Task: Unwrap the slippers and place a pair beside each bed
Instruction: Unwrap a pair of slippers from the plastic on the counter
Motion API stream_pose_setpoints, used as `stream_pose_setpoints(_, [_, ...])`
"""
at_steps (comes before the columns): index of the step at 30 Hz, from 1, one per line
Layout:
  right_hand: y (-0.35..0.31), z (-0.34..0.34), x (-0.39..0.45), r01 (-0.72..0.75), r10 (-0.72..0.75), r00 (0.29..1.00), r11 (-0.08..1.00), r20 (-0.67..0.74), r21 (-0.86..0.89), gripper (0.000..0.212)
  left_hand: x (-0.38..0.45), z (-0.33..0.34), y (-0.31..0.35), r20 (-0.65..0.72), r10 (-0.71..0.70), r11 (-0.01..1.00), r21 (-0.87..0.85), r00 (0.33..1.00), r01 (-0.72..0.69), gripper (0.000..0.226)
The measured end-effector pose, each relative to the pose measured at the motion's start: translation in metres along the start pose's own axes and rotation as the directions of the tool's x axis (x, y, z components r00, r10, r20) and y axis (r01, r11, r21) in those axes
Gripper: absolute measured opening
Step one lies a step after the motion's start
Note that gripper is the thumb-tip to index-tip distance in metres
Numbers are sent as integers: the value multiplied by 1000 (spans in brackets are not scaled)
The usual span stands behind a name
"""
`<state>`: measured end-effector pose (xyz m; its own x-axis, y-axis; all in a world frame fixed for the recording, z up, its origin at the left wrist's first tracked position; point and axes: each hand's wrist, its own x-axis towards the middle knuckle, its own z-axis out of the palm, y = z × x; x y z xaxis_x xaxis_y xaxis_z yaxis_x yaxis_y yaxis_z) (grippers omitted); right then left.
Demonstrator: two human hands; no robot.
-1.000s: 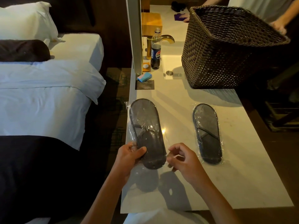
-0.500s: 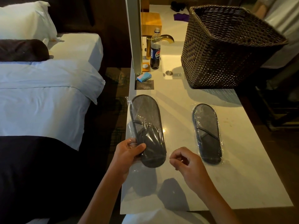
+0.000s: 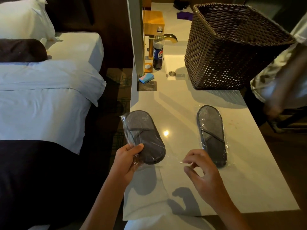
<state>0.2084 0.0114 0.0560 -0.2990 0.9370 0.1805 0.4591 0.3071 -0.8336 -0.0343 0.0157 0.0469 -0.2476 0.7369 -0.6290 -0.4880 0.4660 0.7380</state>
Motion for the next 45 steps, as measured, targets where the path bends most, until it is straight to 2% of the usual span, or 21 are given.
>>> stream_pose_setpoints(2, [-10, -2, 3, 56, -58, 998, 998, -40, -38, 23, 2, 1, -1, -12, 27, 999, 17, 1000, -27, 8])
stream_pose_setpoints(3, [-17, -1, 6, 108, -110, 994, 991, -15, -79, 26, 2, 2, -1, -11, 43, 999, 19, 999, -43, 8])
stream_pose_setpoints(5, [-29, 6, 14, 224, -200, 970, 957, 141, -185, 34, 1, 6, 0, 3, 61, 998, 23, 998, -61, 12])
stream_pose_setpoints(8, [-36, 27, 22, 393, -268, 889, 862, 370, -321, 44, 0, 11, 0, 45, 54, 998, 6, 998, -54, 11])
stream_pose_setpoints(10, [-32, 38, 23, 448, -292, 860, 825, 418, -345, 28, 0, 12, 1, 32, 46, 999, -11, 998, -46, 11])
stream_pose_setpoints(12, [-25, 43, 19, 436, -266, 858, 829, 438, -351, 17, 2, 10, 2, -1, 52, 998, -30, 999, -52, 9])
stream_pose_setpoints(14, [-23, 42, 14, 305, -165, 892, 906, 421, -292, 18, 3, 6, 3, -28, 55, 997, -50, 998, -56, 7])
stream_pose_setpoints(16, [-31, 39, 12, -24, 61, 936, 994, 347, -109, 16, 5, 2, 3, -38, 53, 997, -54, 998, -55, 17])
stream_pose_setpoints(17, [-35, 38, 13, -213, 195, 924, 977, 329, 19, 16, 5, 1, 3, -35, 56, 997, -50, 998, -57, 20])
stream_pose_setpoints(19, [-42, 38, 15, -503, 413, 843, 833, 345, 230, 17, 3, 3, 2, -12, 69, 997, -33, 998, -69, 21])
stream_pose_setpoints(22, [-48, 39, 22, -688, 573, 725, 583, 383, 432, 19, -2, 10, -1, 40, 97, 995, 21, 994, -98, 16])
stream_pose_setpoints(25, [-49, 41, 29, -709, 640, 681, 456, 355, 538, 18, -2, 15, -5, 94, 115, 992, 33, 989, -119, 15])
stream_pose_setpoints(29, [-46, 40, 32, -670, 650, 710, 507, 271, 542, 12, 3, 21, -6, 131, 76, 996, -45, 988, -71, 16])
stream_pose_setpoints(31, [-45, 39, 31, -673, 651, 713, 528, 262, 518, 11, 12, 24, -5, 93, 38, 997, -72, 995, -31, 16])
stream_pose_setpoints(34, [-43, 38, 26, -694, 664, 694, 516, 278, 501, 10, 35, 29, -1, 8, -29, 991, -134, 1000, 30, 29])
stream_pose_setpoints(38, [-36, 32, 21, -714, 676, 672, 482, 303, 507, 11, 68, 38, 15, -87, -36, 978, -210, 996, 17, 33])
stream_pose_setpoints(40, [-30, 29, 18, -729, 682, 653, 451, 328, 515, 13, 84, 45, 27, -97, -17, 981, -196, 995, -2, 29])
stream_pose_setpoints(42, [-25, 27, 13, -743, 682, 637, 418, 360, 523, 17, 97, 55, 43, -106, 29, 988, -151, 994, -45, 16])
stream_pose_setpoints(45, [-16, 24, 3, -759, 650, 627, 383, 430, 527, 40, 117, 67, 71, -80, 110, 987, -110, 991, -118, 9])
